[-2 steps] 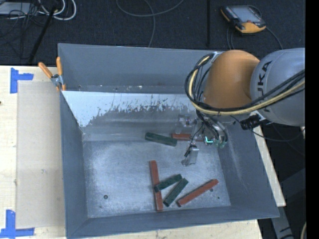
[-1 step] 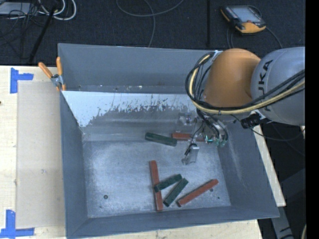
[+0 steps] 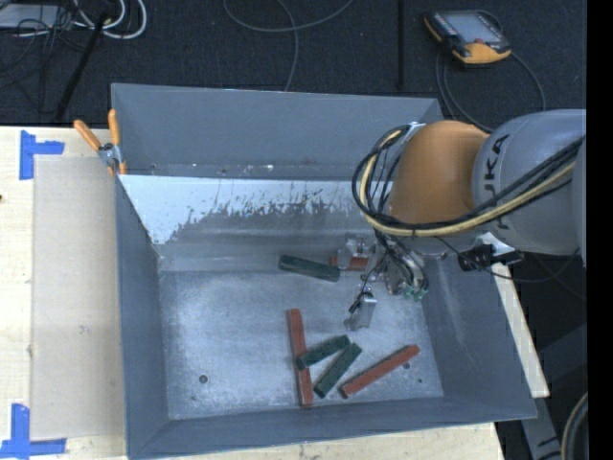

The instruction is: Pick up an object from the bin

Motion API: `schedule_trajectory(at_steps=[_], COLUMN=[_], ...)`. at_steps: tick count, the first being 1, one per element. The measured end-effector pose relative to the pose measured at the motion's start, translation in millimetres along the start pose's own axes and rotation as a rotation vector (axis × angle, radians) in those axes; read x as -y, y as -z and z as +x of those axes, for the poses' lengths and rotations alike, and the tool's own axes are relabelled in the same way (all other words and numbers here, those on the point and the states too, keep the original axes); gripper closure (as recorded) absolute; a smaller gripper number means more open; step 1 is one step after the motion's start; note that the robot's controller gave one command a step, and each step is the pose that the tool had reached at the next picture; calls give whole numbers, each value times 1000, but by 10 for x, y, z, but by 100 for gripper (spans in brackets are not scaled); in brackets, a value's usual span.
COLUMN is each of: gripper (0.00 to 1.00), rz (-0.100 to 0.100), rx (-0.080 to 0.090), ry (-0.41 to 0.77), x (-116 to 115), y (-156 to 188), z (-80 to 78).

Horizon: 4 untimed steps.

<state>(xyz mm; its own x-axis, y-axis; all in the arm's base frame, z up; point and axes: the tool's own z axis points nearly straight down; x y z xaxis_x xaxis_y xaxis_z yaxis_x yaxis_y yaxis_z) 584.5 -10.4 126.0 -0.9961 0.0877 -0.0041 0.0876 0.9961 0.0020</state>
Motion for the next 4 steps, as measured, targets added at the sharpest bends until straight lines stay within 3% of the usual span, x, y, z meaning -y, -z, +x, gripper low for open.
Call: schedule_trajectory(at_steps=[1,2,3,4], gripper=[0,0,100,100], rz=[2,1,2,2], rx=[-7,-7,-5,-5], ry=[74,211,-106,-106], x=[-35,64,-310,-310], y=[-245,-303,-558,-558], z=[392,531,823,823])
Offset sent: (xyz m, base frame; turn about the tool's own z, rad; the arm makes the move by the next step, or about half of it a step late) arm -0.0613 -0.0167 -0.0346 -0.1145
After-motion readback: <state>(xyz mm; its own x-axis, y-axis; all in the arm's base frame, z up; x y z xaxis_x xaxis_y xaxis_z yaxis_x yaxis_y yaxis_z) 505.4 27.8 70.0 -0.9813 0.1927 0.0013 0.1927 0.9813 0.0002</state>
